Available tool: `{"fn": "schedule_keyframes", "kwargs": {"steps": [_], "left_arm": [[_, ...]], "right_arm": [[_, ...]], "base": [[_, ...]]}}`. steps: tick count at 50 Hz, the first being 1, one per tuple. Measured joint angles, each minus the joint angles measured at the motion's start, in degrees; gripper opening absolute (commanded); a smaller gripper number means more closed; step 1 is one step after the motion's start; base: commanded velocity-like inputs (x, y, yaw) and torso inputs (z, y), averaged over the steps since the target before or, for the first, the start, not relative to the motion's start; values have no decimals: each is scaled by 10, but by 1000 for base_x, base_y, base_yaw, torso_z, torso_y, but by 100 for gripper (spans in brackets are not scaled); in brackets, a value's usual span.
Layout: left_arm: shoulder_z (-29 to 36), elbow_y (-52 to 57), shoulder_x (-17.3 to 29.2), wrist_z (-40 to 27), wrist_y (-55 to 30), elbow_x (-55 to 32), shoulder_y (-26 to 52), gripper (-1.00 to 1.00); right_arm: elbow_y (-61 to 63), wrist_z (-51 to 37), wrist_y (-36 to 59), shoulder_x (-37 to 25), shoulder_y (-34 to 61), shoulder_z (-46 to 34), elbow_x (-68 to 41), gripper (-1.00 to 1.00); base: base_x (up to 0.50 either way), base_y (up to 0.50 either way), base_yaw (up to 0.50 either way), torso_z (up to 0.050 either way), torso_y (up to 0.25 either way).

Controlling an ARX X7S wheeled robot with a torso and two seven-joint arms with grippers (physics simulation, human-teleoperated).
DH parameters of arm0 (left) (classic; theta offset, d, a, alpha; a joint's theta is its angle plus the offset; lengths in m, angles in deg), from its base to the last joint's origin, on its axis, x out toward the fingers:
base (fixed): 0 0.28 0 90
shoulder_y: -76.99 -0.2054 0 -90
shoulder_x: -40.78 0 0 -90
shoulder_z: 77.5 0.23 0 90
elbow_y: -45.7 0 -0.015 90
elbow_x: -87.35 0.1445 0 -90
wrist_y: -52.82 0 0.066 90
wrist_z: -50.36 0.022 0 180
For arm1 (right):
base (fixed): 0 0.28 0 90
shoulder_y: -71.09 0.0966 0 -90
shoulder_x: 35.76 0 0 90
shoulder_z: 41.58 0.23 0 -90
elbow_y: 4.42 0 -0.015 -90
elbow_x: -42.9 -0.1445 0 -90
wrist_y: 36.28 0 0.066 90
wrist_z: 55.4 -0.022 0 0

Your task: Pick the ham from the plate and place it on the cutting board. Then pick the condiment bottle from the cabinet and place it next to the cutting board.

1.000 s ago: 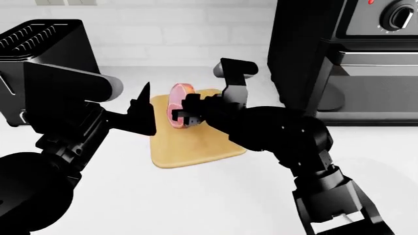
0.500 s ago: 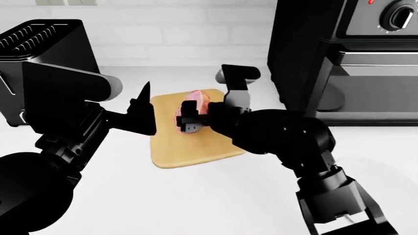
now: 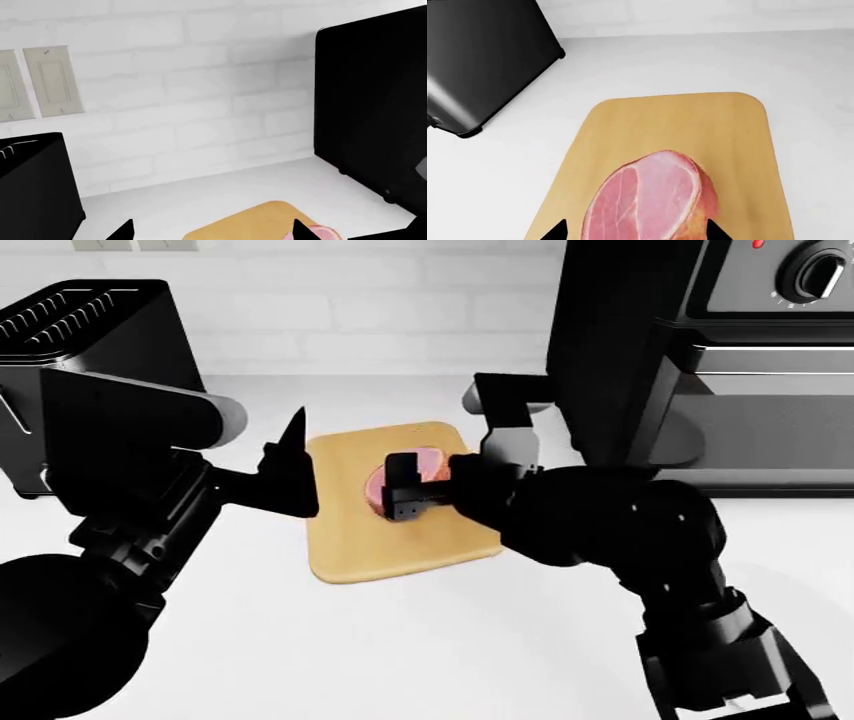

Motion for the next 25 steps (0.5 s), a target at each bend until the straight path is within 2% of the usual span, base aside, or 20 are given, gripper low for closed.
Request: {"fn": "schedule_keyframes", "kwargs": {"steps": [25], "left_arm": [[-2, -2, 8, -31, -1, -42, 19, 100]], "right_arm": [[148, -176, 85, -65, -14, 72, -141, 100]], "base": [[0, 0, 0, 0, 0]]}}
